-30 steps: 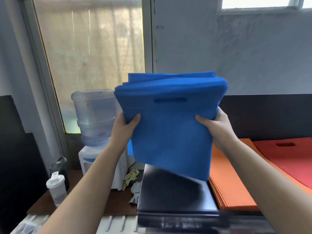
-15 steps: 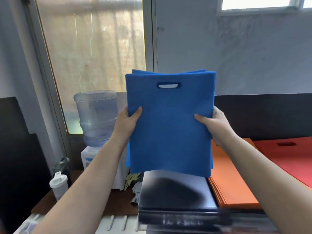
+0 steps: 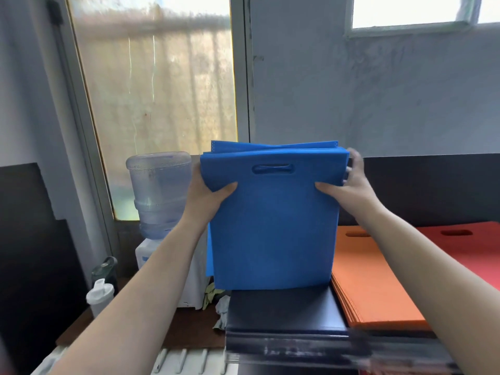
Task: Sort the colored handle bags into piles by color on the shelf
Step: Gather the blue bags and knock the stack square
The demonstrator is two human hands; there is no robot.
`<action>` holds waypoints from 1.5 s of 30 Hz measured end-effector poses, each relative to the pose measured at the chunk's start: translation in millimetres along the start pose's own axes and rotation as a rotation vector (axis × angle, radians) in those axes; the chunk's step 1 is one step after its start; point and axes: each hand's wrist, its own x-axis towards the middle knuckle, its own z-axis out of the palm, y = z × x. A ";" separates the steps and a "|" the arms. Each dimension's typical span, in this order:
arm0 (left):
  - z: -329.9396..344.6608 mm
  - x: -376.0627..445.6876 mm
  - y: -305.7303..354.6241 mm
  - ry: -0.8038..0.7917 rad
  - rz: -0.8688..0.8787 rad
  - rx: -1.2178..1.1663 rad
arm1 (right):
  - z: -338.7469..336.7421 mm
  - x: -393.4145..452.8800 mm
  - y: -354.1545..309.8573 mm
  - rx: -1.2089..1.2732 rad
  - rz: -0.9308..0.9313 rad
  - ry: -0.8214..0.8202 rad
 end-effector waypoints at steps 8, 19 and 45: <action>-14.2 16.7 40.3 -0.074 0.437 0.609 | -9.0 7.5 -30.3 -0.637 -0.403 -0.040; -12.5 18.3 42.8 0.011 0.301 0.632 | -5.8 1.1 -38.4 -0.701 -0.349 0.058; 6.8 -33.1 -51.1 -0.075 -0.347 -0.197 | 19.5 -47.8 47.2 0.256 0.176 -0.030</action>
